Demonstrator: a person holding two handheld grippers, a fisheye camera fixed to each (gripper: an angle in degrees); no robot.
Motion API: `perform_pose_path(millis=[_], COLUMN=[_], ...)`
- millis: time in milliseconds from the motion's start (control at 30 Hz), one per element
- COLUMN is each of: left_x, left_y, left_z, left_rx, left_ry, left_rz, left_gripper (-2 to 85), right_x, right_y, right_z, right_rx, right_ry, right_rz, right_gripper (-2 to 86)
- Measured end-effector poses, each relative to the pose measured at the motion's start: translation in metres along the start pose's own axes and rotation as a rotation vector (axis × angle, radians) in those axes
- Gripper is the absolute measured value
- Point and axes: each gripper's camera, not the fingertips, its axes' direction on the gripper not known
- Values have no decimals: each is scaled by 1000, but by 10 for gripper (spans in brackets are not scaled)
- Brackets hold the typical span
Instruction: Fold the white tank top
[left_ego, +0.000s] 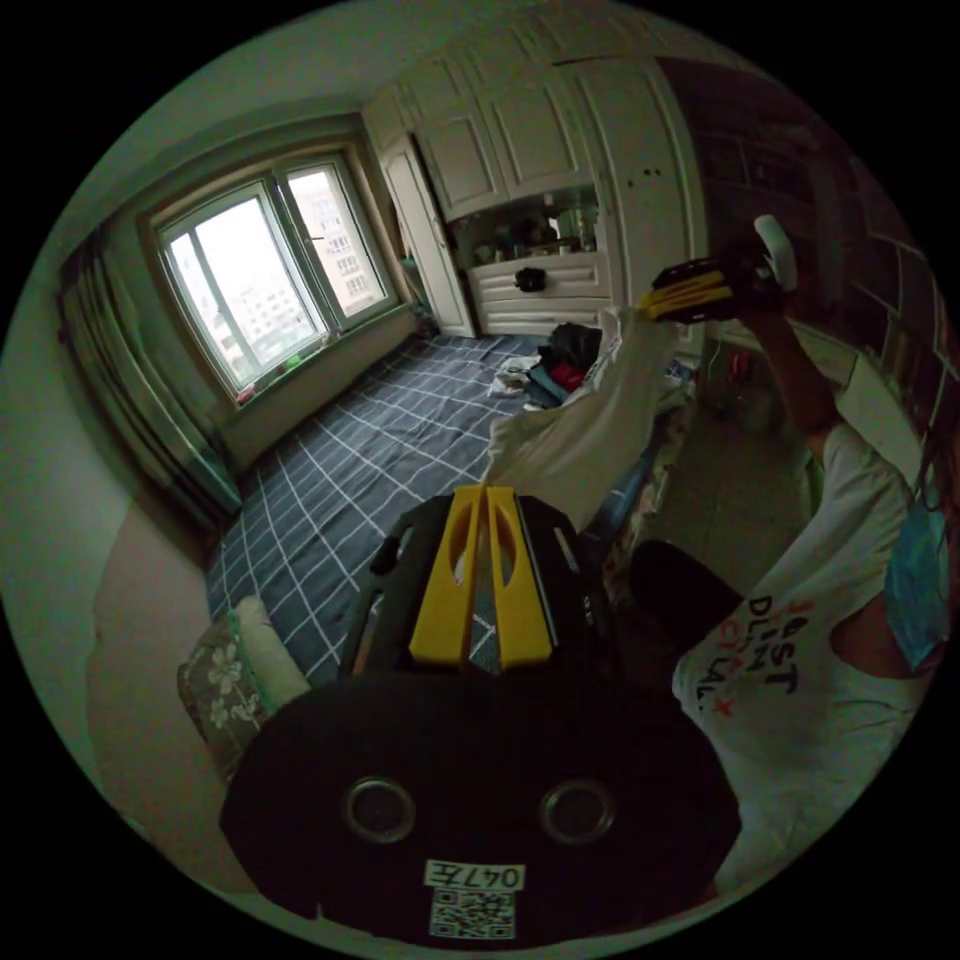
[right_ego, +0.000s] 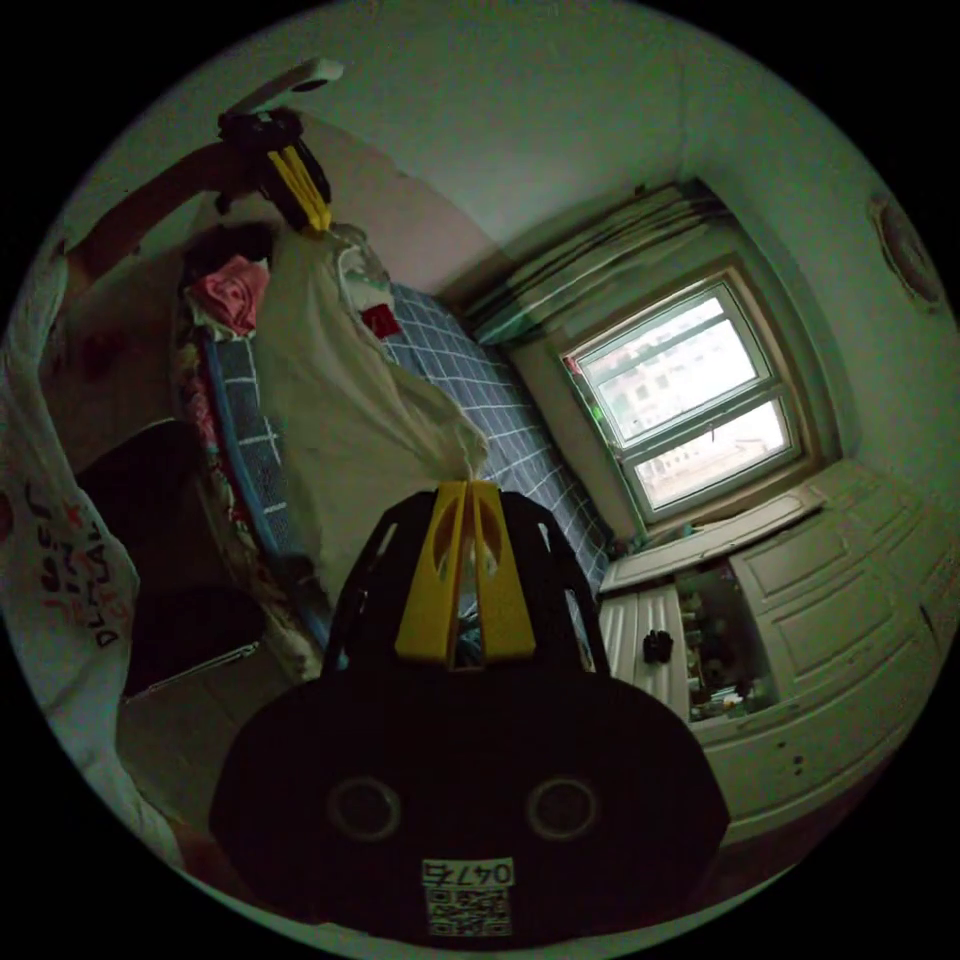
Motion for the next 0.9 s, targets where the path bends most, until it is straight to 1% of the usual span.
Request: perform_pose_path(millis=[67,167,233,300,400,433,467,533,567,667,700,733,767,833,867,900], left_x=[0,-2,-2,-3,-18,-30,-37,-72,-82,-130,-146,-158,-163,-176,-176,-176], left_y=[-6,-15,-22,-29,-51,-63,-70,-96,-102,-127,-135,-144,-149,-178,-187,-205], left_z=[-9,-30,-59,-84,-112,-112,-110,-82,-70,5,41,71,82,89,84,70], left_rx=[-1,18,72,128,183,170,157,75,49,-77,-118,-136,-136,-29,3,55], left_ry=[-6,-37,-48,-73,-137,-143,-143,-126,-121,-138,-186,-255,-293,-420,-465,-563], left_rz=[7,9,16,12,-39,-70,-84,-158,-181,-314,-372,-422,-445,-482,-469,-429], left_gripper=[-8,-8,-8,-8,-8,-8,-8,-9,-9,-9,-9,-9,-9,-9,-9,-9], right_x=[3,8,11,18,38,44,54,69,77,94,100,103,112,127,137,147], right_y=[-4,-11,-17,-30,-54,-60,-72,-91,-102,-128,-137,-142,-152,-166,-176,-183], right_z=[-10,-29,-46,-72,-86,-84,-74,-43,-14,79,118,136,164,177,170,156], right_rx=[13,38,47,64,66,63,44,-19,-65,-200,-247,-266,-285,-221,-150,-78], right_ry=[17,-11,-24,15,58,54,36,-8,-45,-117,-108,-94,-47,63,159,244], right_rz=[16,33,21,5,12,18,32,42,54,104,138,164,225,310,337,355], right_gripper=[-2,-1,-1,-1,-2,-2,-2,-2,-3,-2,-2,-2,-2,-2,-2,-3])
